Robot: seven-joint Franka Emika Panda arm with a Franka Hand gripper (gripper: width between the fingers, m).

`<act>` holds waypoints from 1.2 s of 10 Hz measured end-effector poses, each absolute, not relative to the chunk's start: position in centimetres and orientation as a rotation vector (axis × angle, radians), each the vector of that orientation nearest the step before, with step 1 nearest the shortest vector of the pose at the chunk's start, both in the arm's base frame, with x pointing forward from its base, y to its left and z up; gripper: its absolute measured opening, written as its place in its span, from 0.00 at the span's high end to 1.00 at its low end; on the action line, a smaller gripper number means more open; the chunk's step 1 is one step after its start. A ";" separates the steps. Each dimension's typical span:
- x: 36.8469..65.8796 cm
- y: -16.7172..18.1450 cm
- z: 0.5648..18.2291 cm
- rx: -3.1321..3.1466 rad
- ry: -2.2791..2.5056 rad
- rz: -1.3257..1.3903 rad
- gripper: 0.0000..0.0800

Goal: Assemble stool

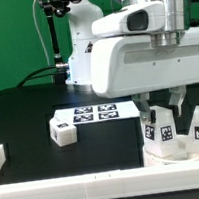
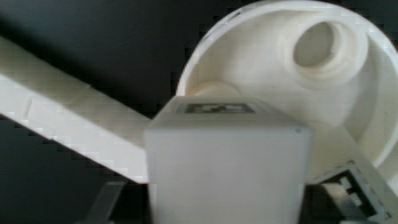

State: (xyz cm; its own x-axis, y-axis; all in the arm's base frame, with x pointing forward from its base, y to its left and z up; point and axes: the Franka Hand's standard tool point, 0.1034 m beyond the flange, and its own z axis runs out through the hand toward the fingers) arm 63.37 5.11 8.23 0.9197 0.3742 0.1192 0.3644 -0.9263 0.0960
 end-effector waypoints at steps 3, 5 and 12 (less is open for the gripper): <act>63.4 5.0 8.1 3.076 0.181 0.238 0.57; 63.4 4.8 8.1 3.109 -0.170 0.246 0.57; 62.8 5.9 7.9 2.873 -1.457 0.134 0.57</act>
Offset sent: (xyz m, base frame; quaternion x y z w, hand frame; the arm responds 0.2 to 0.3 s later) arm -0.0069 -0.0074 -0.0070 0.0367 -0.0032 0.3255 0.9448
